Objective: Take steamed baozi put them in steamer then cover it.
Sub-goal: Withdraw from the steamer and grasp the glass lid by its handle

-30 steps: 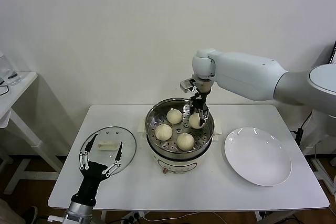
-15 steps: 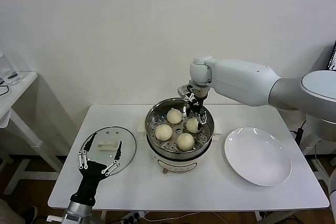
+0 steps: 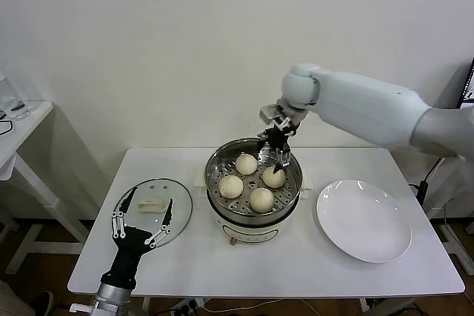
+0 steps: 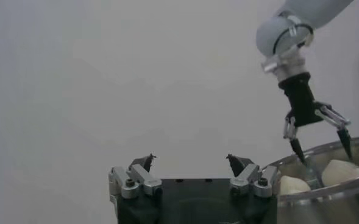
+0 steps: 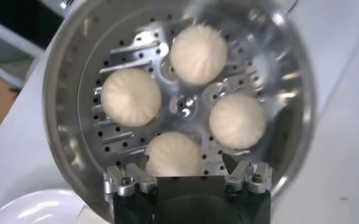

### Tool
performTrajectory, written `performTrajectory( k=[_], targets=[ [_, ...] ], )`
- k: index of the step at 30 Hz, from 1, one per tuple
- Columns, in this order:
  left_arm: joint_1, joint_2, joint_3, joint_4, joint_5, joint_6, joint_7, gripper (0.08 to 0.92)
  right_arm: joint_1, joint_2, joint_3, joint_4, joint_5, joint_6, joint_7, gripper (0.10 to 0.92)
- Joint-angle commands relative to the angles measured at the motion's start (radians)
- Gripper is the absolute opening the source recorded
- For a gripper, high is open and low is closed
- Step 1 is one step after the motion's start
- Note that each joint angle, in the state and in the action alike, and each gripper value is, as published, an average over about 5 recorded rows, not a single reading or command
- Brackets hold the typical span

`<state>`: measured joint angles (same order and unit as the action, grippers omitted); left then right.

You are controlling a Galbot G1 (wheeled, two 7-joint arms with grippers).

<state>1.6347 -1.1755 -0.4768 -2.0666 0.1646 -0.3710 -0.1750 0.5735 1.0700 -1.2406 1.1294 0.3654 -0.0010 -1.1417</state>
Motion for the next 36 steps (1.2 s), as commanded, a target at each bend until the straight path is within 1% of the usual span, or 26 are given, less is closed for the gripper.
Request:
performTrajectory(
  k=[1, 3, 5, 7, 10, 14, 21, 25, 27, 30, 33, 36],
  targets=[
    [-0.016, 0.003, 0.001, 0.015, 0.262, 0.092, -0.145, 0.823, -0.196, -0.285, 0.269, 0.19, 0.102, 0.271, 0.931, 0.823],
    [-0.024, 0.004, -0.004, 0.019, 0.29, 0.106, -0.157, 0.823, -0.319, -0.313, 0.398, 0.203, 0.084, 0.291, 1.126, 0.823],
    [-0.03, 0.008, -0.01, 0.019, 0.307, 0.114, -0.161, 0.823, -0.464, -0.325, 0.549, 0.211, 0.06, 0.312, 1.252, 0.823],
    [-0.035, 0.013, -0.013, 0.018, 0.319, 0.116, -0.161, 0.823, -0.615, -0.327, 0.708, 0.22, 0.029, 0.328, 1.321, 0.823],
    [-0.044, 0.019, -0.016, 0.023, 0.335, 0.116, -0.159, 0.823, -0.84, -0.321, 0.955, 0.247, -0.003, 0.335, 1.37, 0.823],
    [-0.05, 0.029, -0.026, 0.04, 0.387, 0.107, -0.154, 0.823, -1.104, -0.302, 1.214, 0.283, 0.001, 0.329, 1.371, 0.823],
    [-0.071, 0.044, -0.033, 0.102, 0.517, 0.104, -0.179, 0.823, -1.451, -0.242, 1.507, 0.317, -0.006, 0.333, 1.357, 0.823],
    [-0.092, 0.051, -0.057, 0.183, 0.639, 0.124, -0.178, 0.823, -1.618, -0.171, 1.659, 0.352, -0.022, 0.333, 1.348, 0.823],
    [-0.1, 0.056, -0.078, 0.232, 0.739, 0.161, -0.177, 0.823, -1.698, -0.127, 1.727, 0.372, -0.025, 0.335, 1.334, 0.823],
    [-0.099, 0.071, -0.108, 0.289, 0.884, 0.228, -0.152, 0.823, -1.796, -0.069, 1.806, 0.404, -0.012, 0.335, 1.297, 0.823],
    [-0.1, 0.088, -0.098, 0.332, 0.919, 0.259, -0.122, 0.823, -1.863, -0.022, 1.851, 0.425, -0.001, 0.347, 1.266, 0.823],
    [-0.126, 0.084, -0.072, 0.391, 0.926, 0.249, -0.129, 0.823, -1.905, 0.012, 1.866, 0.433, -0.003, 0.361, 1.246, 0.823]
  ],
)
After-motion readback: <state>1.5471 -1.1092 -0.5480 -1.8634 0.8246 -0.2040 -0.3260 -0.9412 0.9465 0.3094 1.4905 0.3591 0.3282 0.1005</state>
